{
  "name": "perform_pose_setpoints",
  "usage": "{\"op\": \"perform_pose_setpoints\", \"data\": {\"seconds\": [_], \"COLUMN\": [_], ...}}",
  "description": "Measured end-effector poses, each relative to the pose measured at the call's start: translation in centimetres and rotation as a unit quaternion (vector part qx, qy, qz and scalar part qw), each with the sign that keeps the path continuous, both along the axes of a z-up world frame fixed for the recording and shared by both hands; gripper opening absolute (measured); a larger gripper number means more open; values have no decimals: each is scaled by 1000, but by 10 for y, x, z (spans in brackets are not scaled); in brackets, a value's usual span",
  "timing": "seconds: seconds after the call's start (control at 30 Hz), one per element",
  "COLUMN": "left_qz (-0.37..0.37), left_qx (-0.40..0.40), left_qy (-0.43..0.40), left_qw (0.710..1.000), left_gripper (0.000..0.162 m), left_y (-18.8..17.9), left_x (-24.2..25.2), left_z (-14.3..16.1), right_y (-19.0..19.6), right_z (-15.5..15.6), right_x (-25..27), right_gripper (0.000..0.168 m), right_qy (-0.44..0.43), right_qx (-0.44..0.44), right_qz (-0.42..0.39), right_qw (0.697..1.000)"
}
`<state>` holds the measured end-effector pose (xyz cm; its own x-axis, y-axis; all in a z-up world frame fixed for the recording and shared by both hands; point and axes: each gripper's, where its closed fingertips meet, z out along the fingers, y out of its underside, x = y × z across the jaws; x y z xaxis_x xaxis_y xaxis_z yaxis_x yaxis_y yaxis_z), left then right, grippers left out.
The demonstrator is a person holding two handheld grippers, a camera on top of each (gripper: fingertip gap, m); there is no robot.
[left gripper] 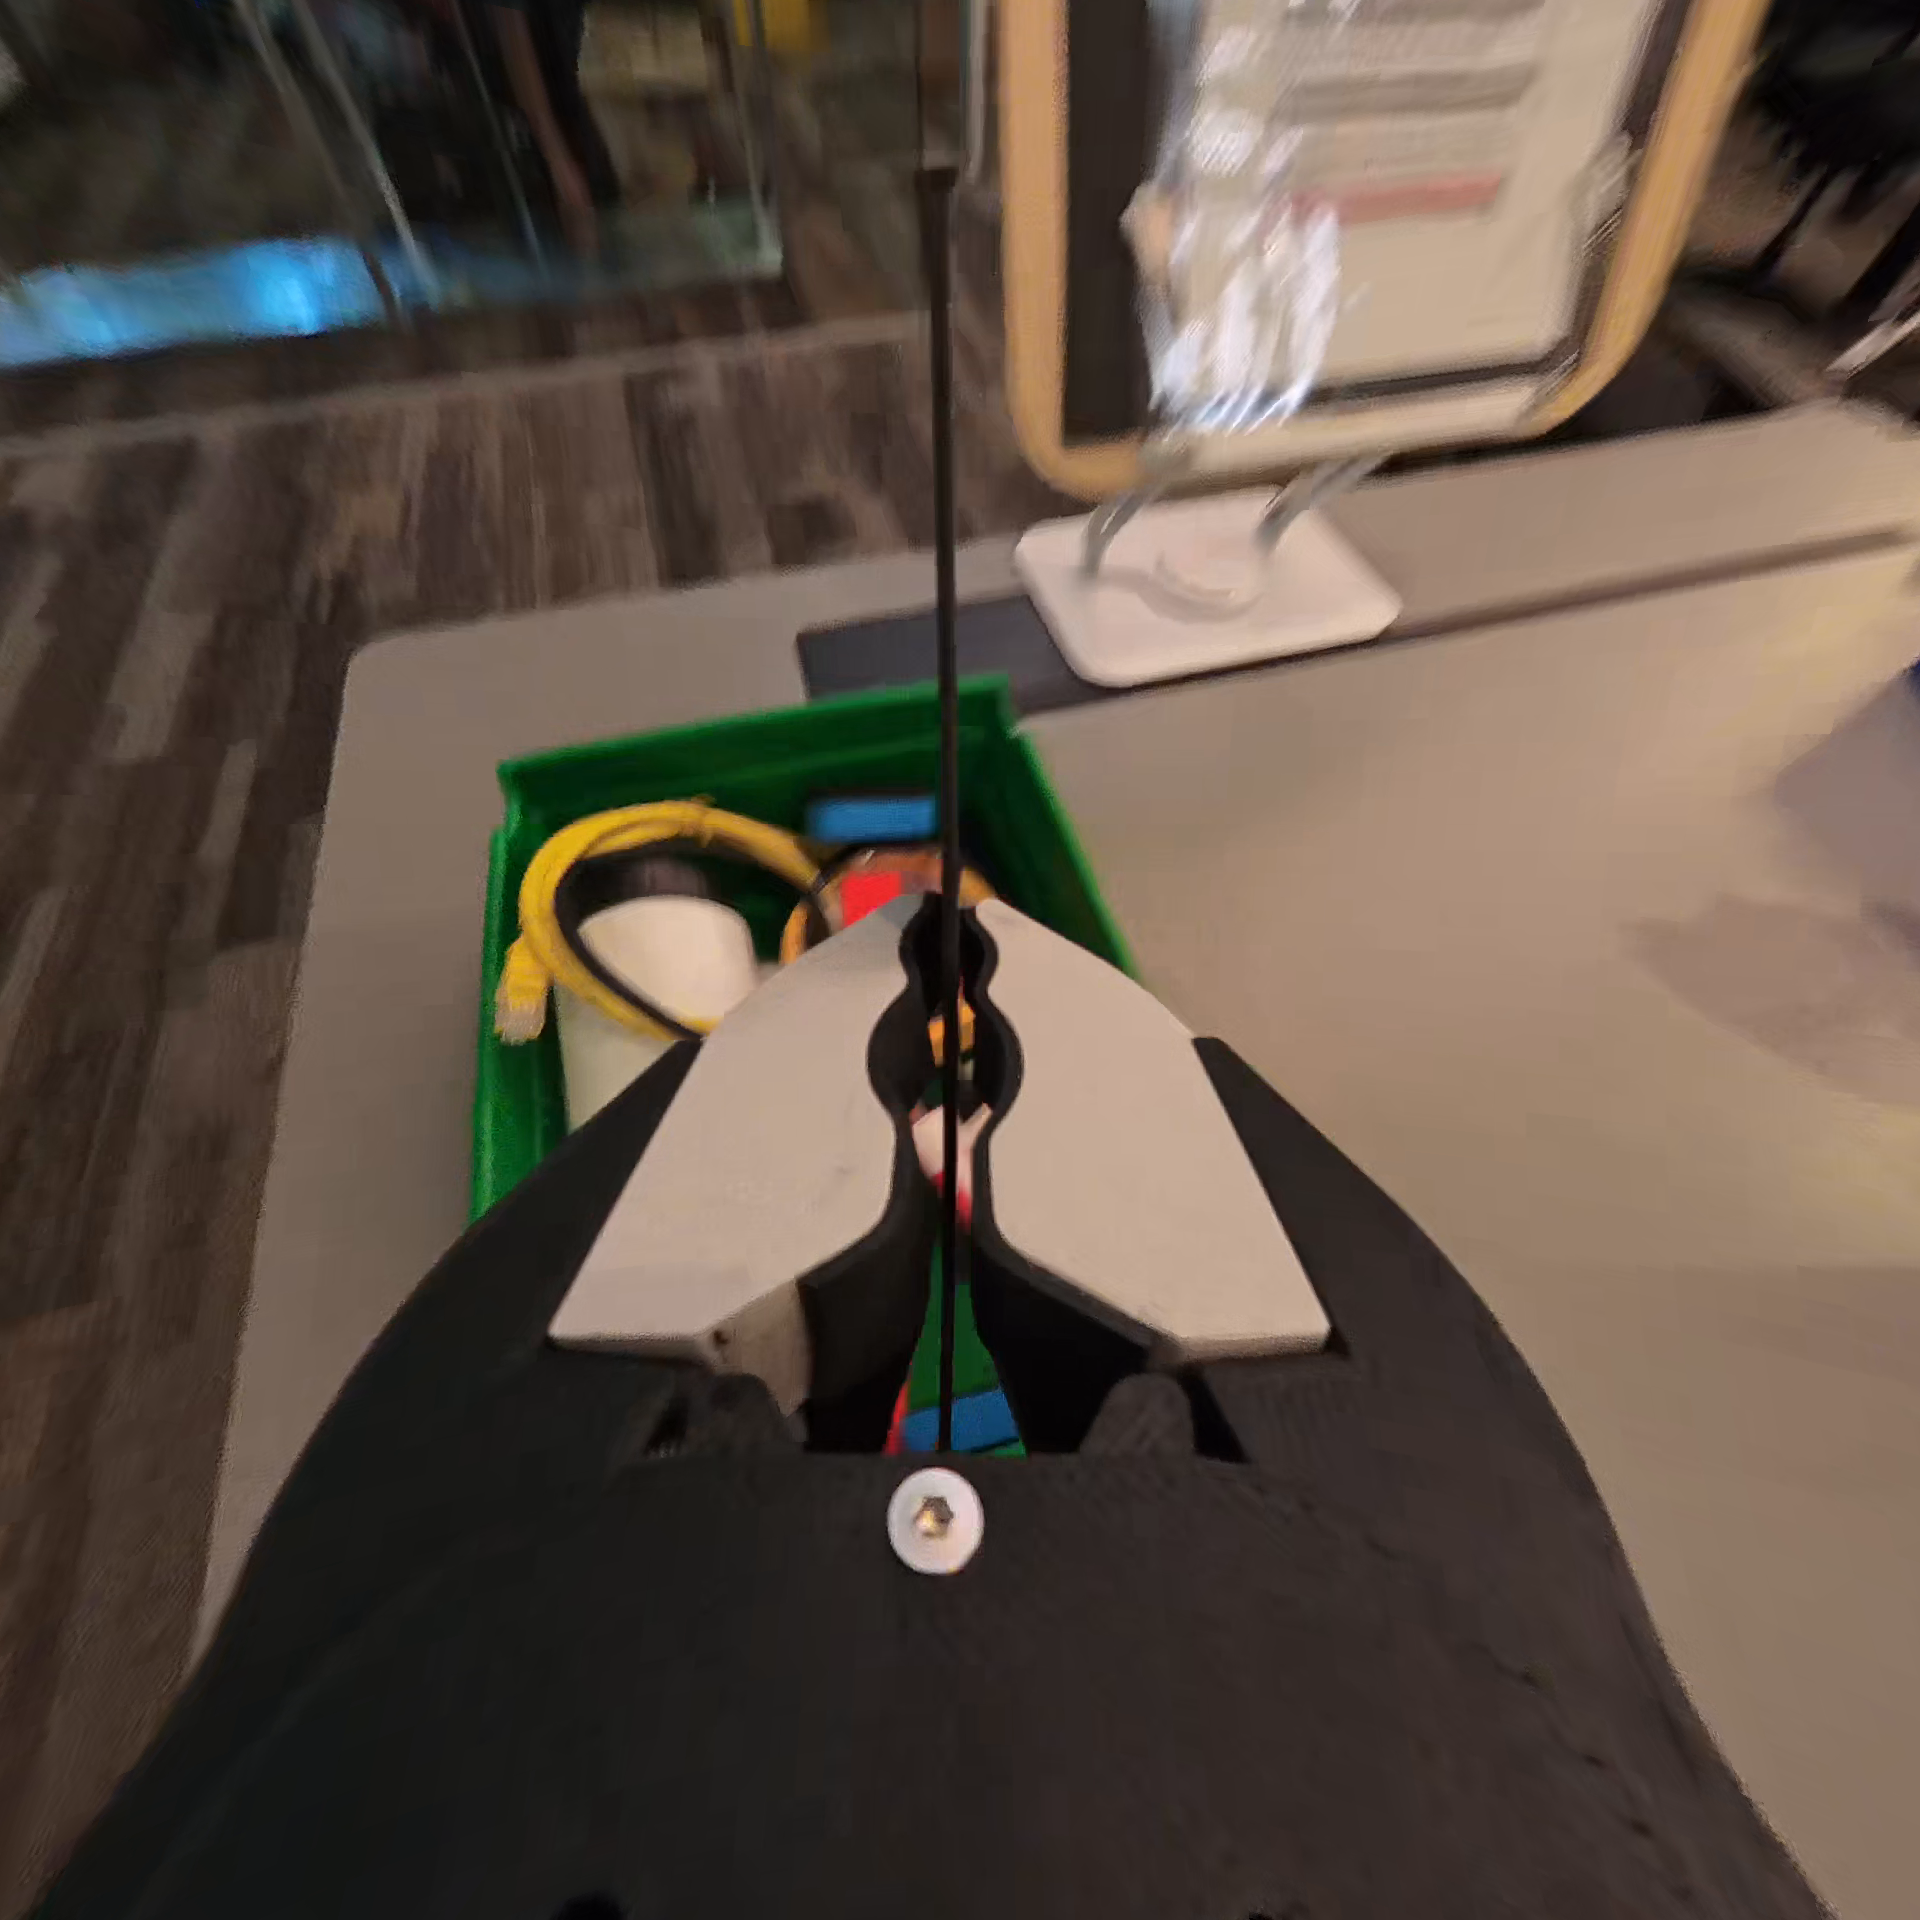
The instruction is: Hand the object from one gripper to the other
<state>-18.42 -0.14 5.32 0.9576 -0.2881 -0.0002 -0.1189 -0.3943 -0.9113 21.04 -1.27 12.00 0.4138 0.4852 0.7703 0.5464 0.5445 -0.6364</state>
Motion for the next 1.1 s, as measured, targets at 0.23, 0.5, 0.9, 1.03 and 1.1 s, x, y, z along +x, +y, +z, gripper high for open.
{"op": "perform_pose_setpoints", "data": {"seconds": [0.23,0.5,0.9,1.03,1.1], "left_qz": [-189,-288,-340,-288,-296], "left_qx": [106,165,164,150,127], "left_qy": [-165,-244,-275,-345,-394], "left_qw": [962,911,884,881,861], "left_gripper": [1,1,9,65,72], "left_y": [-72,-112,-130,-130,-142], "left_x": [144,247,265,235,217], "left_z": [52,44,46,54,57], "right_y": [-29,-89,-124,-106,-88], "right_z": [-5,-17,-66,-60,-49], "right_x": [-45,-104,-143,-142,-130], "right_gripper": [15,35,6,2,2], "right_qy": [58,142,41,50,35], "right_qx": [-90,-323,-376,-281,-95], "right_qz": [123,327,406,363,308], "right_qw": [987,876,832,887,946]}}
